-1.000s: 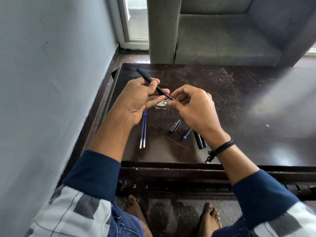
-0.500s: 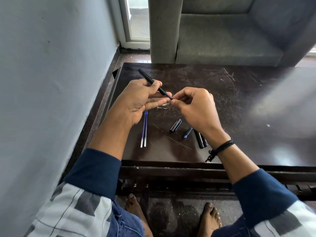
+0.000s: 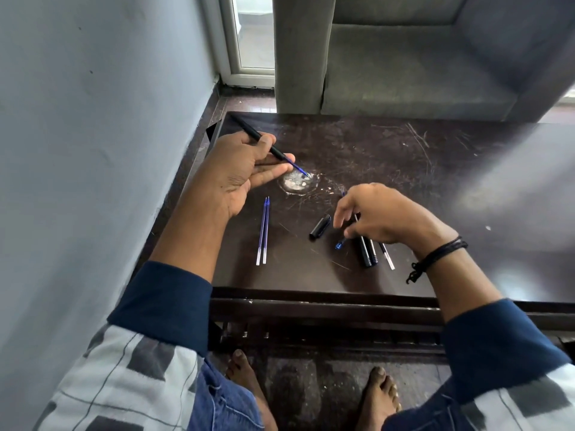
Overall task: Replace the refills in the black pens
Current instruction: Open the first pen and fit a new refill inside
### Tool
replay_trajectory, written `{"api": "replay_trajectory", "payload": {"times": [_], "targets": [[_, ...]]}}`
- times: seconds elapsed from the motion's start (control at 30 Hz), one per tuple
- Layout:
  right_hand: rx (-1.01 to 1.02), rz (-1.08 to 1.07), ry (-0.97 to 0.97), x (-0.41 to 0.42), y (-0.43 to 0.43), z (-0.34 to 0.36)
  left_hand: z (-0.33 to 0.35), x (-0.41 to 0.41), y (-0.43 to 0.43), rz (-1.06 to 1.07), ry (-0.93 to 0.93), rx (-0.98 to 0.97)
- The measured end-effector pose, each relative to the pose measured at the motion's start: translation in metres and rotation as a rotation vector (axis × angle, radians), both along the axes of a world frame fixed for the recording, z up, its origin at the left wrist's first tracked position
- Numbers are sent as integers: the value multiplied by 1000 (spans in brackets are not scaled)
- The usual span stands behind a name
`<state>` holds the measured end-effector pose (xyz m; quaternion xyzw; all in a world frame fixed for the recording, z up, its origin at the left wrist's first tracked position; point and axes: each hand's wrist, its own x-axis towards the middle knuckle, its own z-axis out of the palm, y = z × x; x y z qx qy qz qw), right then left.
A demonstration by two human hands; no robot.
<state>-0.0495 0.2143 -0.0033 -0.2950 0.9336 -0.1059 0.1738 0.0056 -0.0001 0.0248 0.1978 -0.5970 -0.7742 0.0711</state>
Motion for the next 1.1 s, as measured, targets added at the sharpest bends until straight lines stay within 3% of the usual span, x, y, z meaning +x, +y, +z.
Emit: {"api": "replay_trajectory", "payload": {"times": [0.3, 0.4, 0.5, 0.6, 0.73, 1.1], "targets": [[39, 150, -11, 2, -5, -6, 0, 0, 1, -8, 5, 19], [-98, 135, -151, 0, -4, 1, 0, 0, 1, -10, 5, 13], [-394, 12, -296, -4, -2, 7, 0, 1, 1, -13, 5, 7], [-580, -129, -238, -10, -2, 0, 1, 1, 1, -14, 4, 2], [-635, -253, -193, -14, -3, -10, 0, 1, 2, -13, 4, -2], [-697, -264, -214, -8, -12, -11, -1, 1, 8, -33, -12, -6]]}}
